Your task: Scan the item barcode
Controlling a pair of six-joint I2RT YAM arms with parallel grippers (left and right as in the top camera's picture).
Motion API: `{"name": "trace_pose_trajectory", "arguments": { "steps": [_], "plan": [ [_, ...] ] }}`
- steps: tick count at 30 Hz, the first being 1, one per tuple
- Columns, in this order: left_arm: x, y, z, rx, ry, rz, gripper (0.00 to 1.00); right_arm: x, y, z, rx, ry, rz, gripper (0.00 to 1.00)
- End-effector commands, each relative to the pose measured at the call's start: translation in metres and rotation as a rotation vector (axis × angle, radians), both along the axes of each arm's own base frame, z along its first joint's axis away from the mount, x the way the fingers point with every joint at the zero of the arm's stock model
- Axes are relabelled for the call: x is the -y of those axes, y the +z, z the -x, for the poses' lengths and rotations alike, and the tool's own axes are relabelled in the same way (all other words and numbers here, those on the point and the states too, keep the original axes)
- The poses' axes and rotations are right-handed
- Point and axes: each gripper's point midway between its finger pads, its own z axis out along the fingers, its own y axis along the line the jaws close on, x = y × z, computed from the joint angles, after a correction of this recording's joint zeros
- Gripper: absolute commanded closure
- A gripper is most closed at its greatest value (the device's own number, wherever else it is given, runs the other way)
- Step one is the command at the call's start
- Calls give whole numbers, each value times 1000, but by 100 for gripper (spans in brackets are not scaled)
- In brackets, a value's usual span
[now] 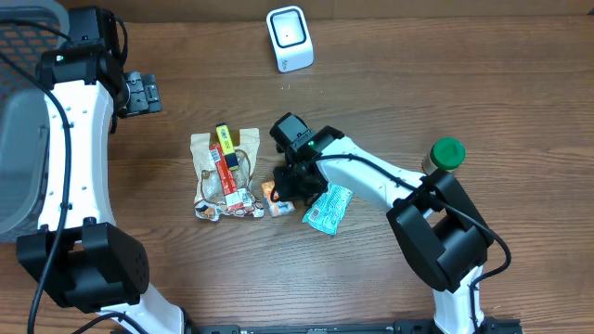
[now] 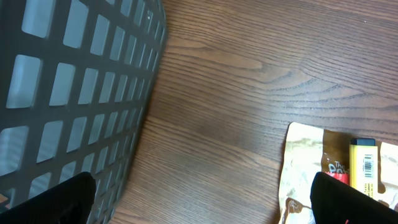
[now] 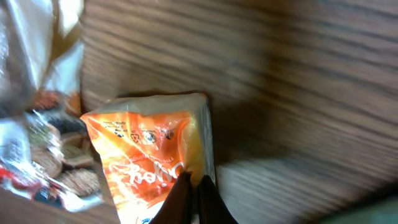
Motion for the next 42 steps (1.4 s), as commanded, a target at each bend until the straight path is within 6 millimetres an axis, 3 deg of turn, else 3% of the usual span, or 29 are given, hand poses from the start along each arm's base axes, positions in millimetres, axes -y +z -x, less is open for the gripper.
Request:
{"name": "trace_pose_trajectory", "arguments": {
  "steps": [1, 5, 8, 17, 21, 22, 31, 42],
  "plan": [
    [-2, 7, -3, 17, -13, -15, 1, -3, 29, -19, 102, 86, -27, 96],
    [-2, 7, -3, 17, -13, -15, 0, 5, 48, -39, 220, 71, 27, 96],
    [-2, 7, -3, 17, -13, -15, 1, 11, 45, -50, 272, 56, 68, 96],
    [-2, 7, -3, 17, -13, -15, 1, 6, 36, -56, 255, -105, 30, 95],
    [-2, 7, -3, 17, -13, -15, 0, 4, 38, -61, 273, -110, 18, 62],
    [-2, 7, -3, 17, -13, -15, 0, 5, 38, -63, 281, -114, 21, 61],
    [-2, 7, -3, 17, -13, -15, 0, 8, 41, -76, 332, -102, 23, 68],
    [-2, 7, -3, 17, -13, -15, 0, 24, 31, -66, 185, -116, -52, 68]
  ]
}}
